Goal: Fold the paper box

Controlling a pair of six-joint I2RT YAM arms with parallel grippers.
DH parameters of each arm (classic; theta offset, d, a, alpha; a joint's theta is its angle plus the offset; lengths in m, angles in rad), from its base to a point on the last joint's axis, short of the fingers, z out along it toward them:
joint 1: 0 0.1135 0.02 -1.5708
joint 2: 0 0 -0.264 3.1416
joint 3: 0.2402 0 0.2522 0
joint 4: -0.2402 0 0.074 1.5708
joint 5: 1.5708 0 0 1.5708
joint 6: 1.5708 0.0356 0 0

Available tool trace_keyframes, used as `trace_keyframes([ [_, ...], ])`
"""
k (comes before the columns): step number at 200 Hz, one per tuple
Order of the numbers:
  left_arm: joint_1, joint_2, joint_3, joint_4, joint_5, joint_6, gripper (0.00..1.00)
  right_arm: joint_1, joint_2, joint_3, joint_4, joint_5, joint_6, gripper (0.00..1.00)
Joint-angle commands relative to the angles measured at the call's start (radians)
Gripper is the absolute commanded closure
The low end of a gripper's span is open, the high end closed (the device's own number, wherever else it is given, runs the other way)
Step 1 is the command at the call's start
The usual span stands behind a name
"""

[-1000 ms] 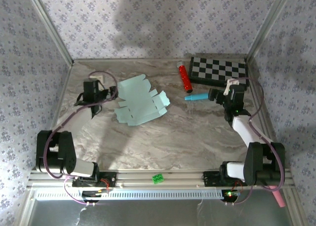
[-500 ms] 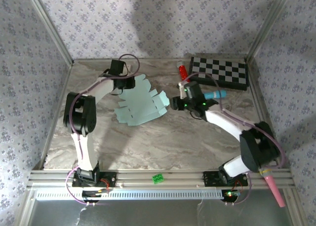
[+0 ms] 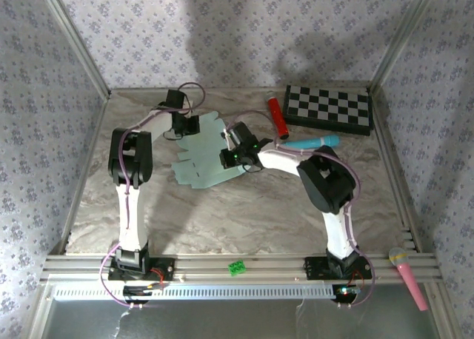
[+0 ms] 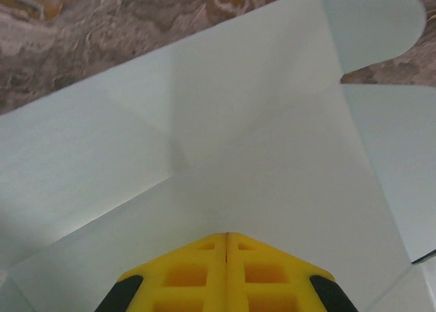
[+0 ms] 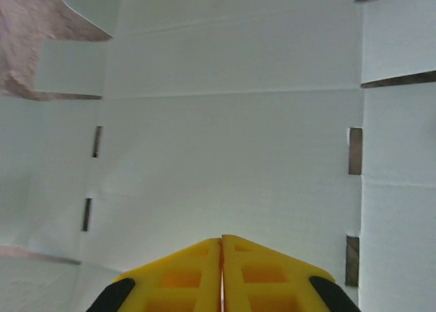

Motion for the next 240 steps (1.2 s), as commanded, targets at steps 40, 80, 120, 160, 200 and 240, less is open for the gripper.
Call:
trace_keyframes([
  [40, -0.012, -0.096, -0.199, -0.016, 0.019, -0.055, 1.0, -0.027, 0.074, 0.027, -0.061, -0.016, 0.067, 0.93],
  [80, -0.046, -0.255, -0.412, 0.015, -0.001, -0.103, 1.0, -0.072, 0.078, 0.019, -0.095, 0.005, 0.057, 0.93],
  [120, -0.111, -0.42, -0.622, 0.045, -0.013, -0.182, 1.0, -0.103, 0.108, 0.099, -0.164, 0.01, -0.008, 0.92],
  [160, -0.178, -0.567, -0.75, 0.106, 0.073, -0.263, 0.98, -0.104, 0.15, 0.237, -0.267, -0.031, -0.076, 0.91],
  [200, -0.166, -0.653, -0.709, 0.077, 0.008, -0.232, 0.85, -0.088, 0.061, 0.246, -0.31, 0.016, -0.088, 0.9],
  [240, -0.074, -0.563, -0.631, 0.059, -0.032, -0.126, 0.88, -0.079, -0.031, 0.13, -0.284, 0.054, -0.069, 0.88],
])
